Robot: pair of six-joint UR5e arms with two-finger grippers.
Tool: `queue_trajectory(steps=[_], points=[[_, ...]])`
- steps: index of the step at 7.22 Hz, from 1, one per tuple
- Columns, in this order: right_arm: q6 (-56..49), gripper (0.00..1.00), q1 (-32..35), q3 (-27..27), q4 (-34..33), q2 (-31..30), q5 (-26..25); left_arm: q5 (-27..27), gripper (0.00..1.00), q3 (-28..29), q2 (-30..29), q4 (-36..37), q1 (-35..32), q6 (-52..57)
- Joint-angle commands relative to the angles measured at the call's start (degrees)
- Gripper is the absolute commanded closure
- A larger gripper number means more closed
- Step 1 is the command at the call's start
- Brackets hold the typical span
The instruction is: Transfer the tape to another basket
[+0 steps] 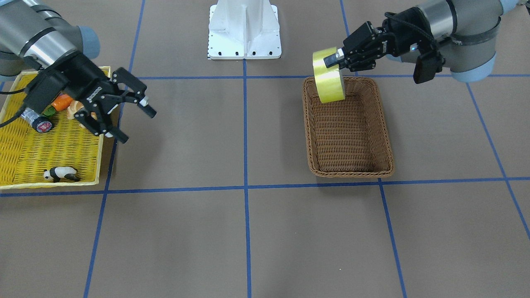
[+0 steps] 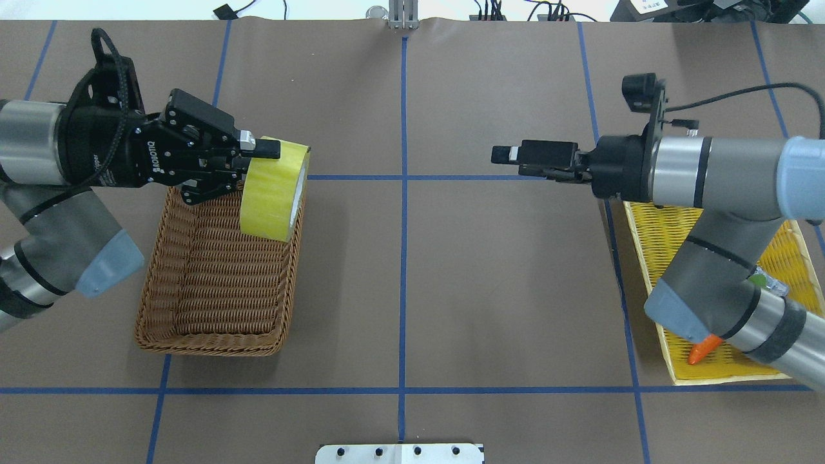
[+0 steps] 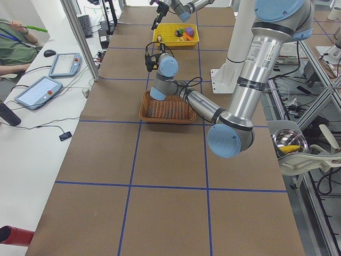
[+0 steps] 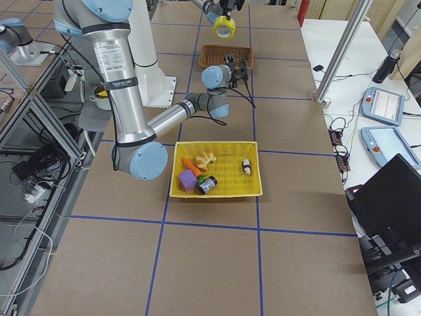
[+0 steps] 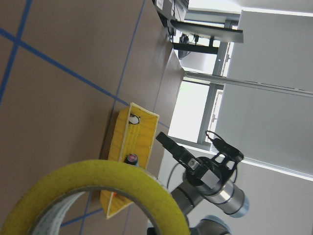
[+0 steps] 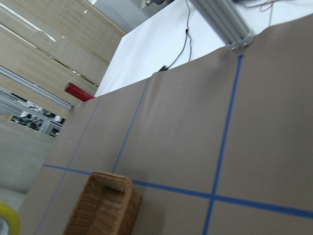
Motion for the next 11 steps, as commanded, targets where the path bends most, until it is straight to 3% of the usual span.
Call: queue_trajectory(steps=[1, 3, 6, 8, 9, 10, 11], points=[[-17.7, 0.0, 7.4, 0.5, -19.2, 0.7, 4.2, 0.1, 1.0, -0.3, 4.0, 8.1, -1.3, 14.8], [-30.5, 0.0, 11.4, 0.5, -34.2, 0.4, 7.5, 1.0, 1.0, -2.3, 5.4, 21.9, -1.5, 27.0], [-50.0, 0.0, 16.1, 1.5, -52.5, -0.4, 10.3, 14.2, 1.0, -5.4, 5.2, 44.3, 7.3, 40.7], [-56.2, 0.0, 18.0, 2.2, -62.1, -0.8, 13.6, 16.8, 1.0, -10.4, 4.1, 60.7, 11.4, 45.4], [-56.3, 0.0, 18.3, 2.3, -63.7, -1.1, 15.5, 16.7, 1.0, -11.0, 3.0, 63.2, 12.6, 45.8], [-56.3, 0.0, 19.1, 2.2, -63.9, -2.2, 20.9, 16.8, 1.0, -11.0, 1.7, 66.6, 15.5, 45.7], [-56.3, 0.0, 20.3, 2.4, -63.9, -3.4, 22.0, 17.1, 0.96, -10.9, -0.2, 70.0, 16.5, 45.7]])
